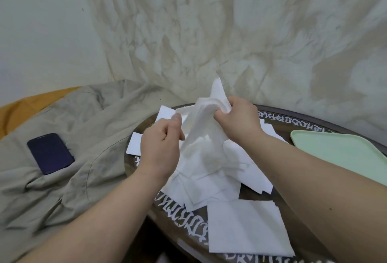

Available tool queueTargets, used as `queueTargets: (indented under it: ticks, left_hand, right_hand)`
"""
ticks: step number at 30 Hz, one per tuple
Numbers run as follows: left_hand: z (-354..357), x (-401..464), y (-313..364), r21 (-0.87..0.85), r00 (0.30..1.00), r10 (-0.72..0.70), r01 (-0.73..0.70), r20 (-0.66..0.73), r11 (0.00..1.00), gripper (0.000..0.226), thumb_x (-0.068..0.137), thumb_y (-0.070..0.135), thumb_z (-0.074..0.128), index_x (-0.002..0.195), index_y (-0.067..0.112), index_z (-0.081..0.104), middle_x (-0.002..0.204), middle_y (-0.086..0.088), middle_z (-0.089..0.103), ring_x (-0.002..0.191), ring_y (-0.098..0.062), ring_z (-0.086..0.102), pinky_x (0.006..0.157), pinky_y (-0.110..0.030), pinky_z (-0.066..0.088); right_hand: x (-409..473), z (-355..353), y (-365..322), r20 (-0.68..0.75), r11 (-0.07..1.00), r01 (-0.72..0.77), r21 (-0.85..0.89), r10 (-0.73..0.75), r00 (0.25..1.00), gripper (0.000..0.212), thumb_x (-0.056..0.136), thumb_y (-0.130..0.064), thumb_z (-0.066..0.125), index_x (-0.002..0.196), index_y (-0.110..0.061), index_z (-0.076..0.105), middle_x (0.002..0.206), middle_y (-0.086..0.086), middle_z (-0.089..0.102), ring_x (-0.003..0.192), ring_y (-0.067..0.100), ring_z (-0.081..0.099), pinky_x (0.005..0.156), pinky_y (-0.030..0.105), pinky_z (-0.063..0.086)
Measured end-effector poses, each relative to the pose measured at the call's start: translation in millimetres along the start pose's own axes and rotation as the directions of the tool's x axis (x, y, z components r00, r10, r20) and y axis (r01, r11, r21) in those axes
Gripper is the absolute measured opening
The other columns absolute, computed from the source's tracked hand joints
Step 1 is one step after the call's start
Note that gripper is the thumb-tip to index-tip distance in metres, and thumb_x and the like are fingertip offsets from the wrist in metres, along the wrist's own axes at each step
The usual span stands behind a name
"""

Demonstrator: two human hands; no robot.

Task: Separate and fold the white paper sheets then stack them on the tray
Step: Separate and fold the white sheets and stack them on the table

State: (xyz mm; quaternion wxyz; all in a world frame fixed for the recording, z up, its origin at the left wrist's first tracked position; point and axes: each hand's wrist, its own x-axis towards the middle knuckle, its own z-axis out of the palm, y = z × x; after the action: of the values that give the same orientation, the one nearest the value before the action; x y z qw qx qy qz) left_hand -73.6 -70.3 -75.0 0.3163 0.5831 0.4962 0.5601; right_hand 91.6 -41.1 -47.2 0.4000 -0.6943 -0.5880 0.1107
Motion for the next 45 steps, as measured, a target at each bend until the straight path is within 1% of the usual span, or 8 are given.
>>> queueTargets:
  ticks: [4, 8, 11, 17, 26, 37, 41, 45]
  left_hand:
    - [-3.3, -9.3, 12.1, -0.014, 0.988, -0.051, 0.054, 0.146, 0.998, 0.037, 0.099, 0.044, 0.05, 0.075, 0.025, 0.07, 0.082, 0.013, 0.071, 0.083, -0.002, 0.065, 0.086, -0.036, 0.052]
    - [0.7, -19.9, 30.9, -0.17, 0.894, -0.236, 0.319, 0.382, 0.932, 0.033, 0.083, 0.06, 0.06, 0.103, 0.034, 0.064, 0.116, 0.013, 0.067, 0.118, -0.013, 0.059, 0.101, -0.042, 0.047]
    - [2.1, -29.0, 45.5, -0.392, 0.858, -0.255, 0.443, 0.445, 0.806, 0.05, 0.08, 0.043, 0.068, 0.122, 0.016, 0.061, 0.115, 0.002, 0.071, 0.11, -0.015, 0.065, 0.095, -0.036, 0.051]
    - [-19.3, -44.8, 52.7, -0.527, 0.862, -0.402, 0.507, 0.309, 0.682, 0.02, 0.1, 0.01, 0.051, 0.111, 0.002, 0.066, 0.108, -0.018, 0.072, 0.098, -0.033, 0.069, 0.094, -0.047, 0.052]
    - [-43.0, -90.5, 68.4, -0.591, 0.806, -0.352, 0.59, 0.476, 0.55, 0.03, 0.1, 0.007, 0.045, 0.127, 0.002, 0.058, 0.119, -0.017, 0.069, 0.11, -0.032, 0.067, 0.091, -0.044, 0.053]
    - [-33.8, -115.9, 46.3, -0.559, 0.755, -0.329, 0.646, 0.567, 0.52, 0.04, 0.094, 0.015, 0.051, 0.13, 0.0, 0.057, 0.127, -0.021, 0.064, 0.119, -0.036, 0.061, 0.104, -0.051, 0.045]
    - [-30.2, -114.3, 37.0, -0.559, 0.729, -0.335, 0.678, 0.597, 0.479, 0.049, 0.088, 0.023, 0.053, 0.131, 0.001, 0.057, 0.128, -0.019, 0.064, 0.12, -0.034, 0.06, 0.103, -0.047, 0.046]
    - [-21.0, -115.4, 22.3, -0.575, 0.72, -0.34, 0.69, 0.605, 0.44, 0.051, 0.089, 0.025, 0.052, 0.134, 0.002, 0.055, 0.131, -0.019, 0.062, 0.123, -0.033, 0.059, 0.106, -0.047, 0.043]
  right_hand:
    - [-17.4, -15.7, -7.3, 0.004, 0.999, -0.001, 0.047, 0.001, 1.0, 0.016, 0.083, -0.019, 0.053, 0.069, -0.011, 0.057, 0.059, 0.0, 0.05, 0.059, 0.02, 0.043, 0.051, 0.03, 0.031]
    - [-49.8, -24.0, -18.5, 0.051, 0.978, 0.171, 0.123, -0.179, 0.983, 0.016, 0.087, -0.018, 0.057, 0.08, -0.012, 0.07, 0.077, 0.007, 0.063, 0.077, 0.026, 0.057, 0.07, 0.036, 0.045]
    - [-81.2, -25.5, -25.3, 0.173, 0.935, 0.34, 0.099, -0.353, 0.919, 0.021, 0.088, -0.013, 0.059, 0.101, -0.022, 0.073, 0.096, 0.001, 0.06, 0.094, 0.017, 0.056, 0.082, 0.027, 0.041]
    - [-124.8, -43.0, -30.8, 0.324, 0.905, 0.422, 0.051, -0.414, 0.851, 0.037, 0.09, -0.033, 0.062, 0.125, -0.024, 0.063, 0.136, -0.013, 0.05, 0.129, 0.004, 0.037, 0.103, 0.014, 0.026]
    - [-163.1, -86.1, -37.1, -0.01, 0.915, -0.022, 0.403, 0.029, 1.0, 0.025, 0.086, -0.011, 0.056, 0.078, -0.028, 0.072, 0.087, -0.005, 0.07, 0.087, 0.019, 0.065, 0.071, 0.044, 0.057]
    - [-171.9, -60.9, -24.3, 0.175, 0.873, -0.081, 0.481, -0.004, 0.985, 0.012, 0.081, -0.019, 0.073, 0.073, -0.02, 0.065, 0.068, -0.009, 0.062, 0.062, 0.005, 0.054, 0.06, 0.017, 0.042]
    - [-168.3, -48.7, -9.9, 0.181, 0.868, -0.14, 0.477, 0.06, 0.982, 0.021, 0.086, -0.018, 0.063, 0.068, -0.02, 0.054, 0.052, -0.016, 0.048, 0.058, 0.009, 0.044, 0.058, 0.024, 0.037]
    - [-165.9, -41.1, 2.2, 0.232, 0.829, -0.197, 0.523, 0.084, 0.969, 0.011, 0.088, -0.017, 0.061, 0.077, -0.019, 0.063, 0.067, 0.0, 0.065, 0.068, 0.017, 0.059, 0.069, 0.036, 0.05]
